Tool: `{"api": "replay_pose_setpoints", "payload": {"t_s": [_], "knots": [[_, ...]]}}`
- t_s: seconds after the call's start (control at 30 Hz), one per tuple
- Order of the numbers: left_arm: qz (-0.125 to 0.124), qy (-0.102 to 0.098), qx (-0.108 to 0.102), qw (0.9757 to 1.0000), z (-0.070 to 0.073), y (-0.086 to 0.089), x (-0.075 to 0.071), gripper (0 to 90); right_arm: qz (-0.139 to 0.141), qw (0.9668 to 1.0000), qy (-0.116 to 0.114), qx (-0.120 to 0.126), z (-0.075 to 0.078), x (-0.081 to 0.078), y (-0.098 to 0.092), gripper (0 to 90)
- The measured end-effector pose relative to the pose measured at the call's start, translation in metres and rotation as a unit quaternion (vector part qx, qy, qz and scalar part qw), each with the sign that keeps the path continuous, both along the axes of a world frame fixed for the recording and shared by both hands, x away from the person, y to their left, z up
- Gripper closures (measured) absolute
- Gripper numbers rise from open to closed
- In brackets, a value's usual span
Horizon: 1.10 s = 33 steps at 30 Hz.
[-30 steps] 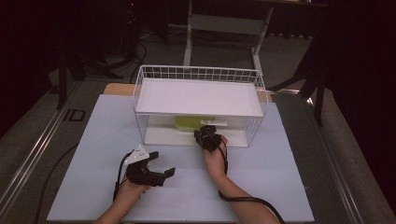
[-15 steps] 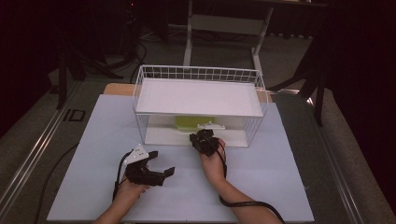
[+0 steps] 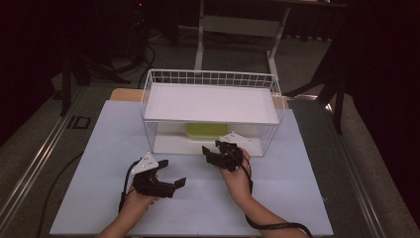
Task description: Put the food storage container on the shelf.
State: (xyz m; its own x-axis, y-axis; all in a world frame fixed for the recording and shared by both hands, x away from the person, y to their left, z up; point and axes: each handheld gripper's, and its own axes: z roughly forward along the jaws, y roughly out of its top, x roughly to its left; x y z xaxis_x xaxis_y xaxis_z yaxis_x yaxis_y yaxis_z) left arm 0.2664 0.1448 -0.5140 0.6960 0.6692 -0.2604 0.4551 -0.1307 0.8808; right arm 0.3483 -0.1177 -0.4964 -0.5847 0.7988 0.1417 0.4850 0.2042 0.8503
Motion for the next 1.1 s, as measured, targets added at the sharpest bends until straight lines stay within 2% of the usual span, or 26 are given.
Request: {"api": "replay_pose_setpoints", "payload": {"t_s": [0.03,0.13,0.17,0.23,0.5,0.67,0.7,0.77,0.9,1.1], "knots": [[0.000,0.000,0.000,1.0000,0.000,0.000,0.000,2.5,0.000,1.0000,0.000,0.000,0.000,0.000,0.000,33.8],[-0.009,-0.001,-0.015,0.9998,0.003,0.000,0.000,2.5,0.023,0.9997,-0.008,0.008,0.002,-0.004,-0.005,17.8],[-0.011,-0.001,-0.017,0.9998,0.003,0.000,0.000,2.5,0.041,0.9990,0.005,0.019,0.004,-0.006,-0.009,15.8],[-0.014,-0.002,-0.012,0.9998,0.004,0.000,-0.001,2.5,0.053,0.9985,0.006,0.015,0.004,-0.008,-0.012,13.9],[-0.012,-0.017,-0.011,0.9997,0.011,0.006,-0.006,2.5,0.067,0.9974,0.009,0.022,0.003,-0.019,-0.026,14.3],[-0.018,-0.028,-0.010,0.9994,0.015,0.011,-0.012,2.5,0.076,0.9970,0.008,0.010,0.005,-0.029,-0.037,14.3],[-0.020,-0.028,-0.011,0.9993,0.015,0.012,-0.013,2.5,0.075,0.9971,0.008,0.003,0.005,-0.032,-0.039,14.3],[-0.023,-0.027,-0.008,0.9993,0.016,0.014,-0.015,2.5,0.078,0.9969,0.005,0.008,0.007,-0.036,-0.044,14.9],[-0.029,-0.027,-0.019,0.9990,0.017,0.019,-0.019,2.5,0.086,0.9963,0.002,0.001,0.011,-0.047,-0.054,14.9],[-0.031,-0.026,-0.025,0.9989,0.020,0.028,-0.026,2.5,0.097,0.9953,0.002,-0.001,0.015,-0.058,-0.067,14.4]]}}
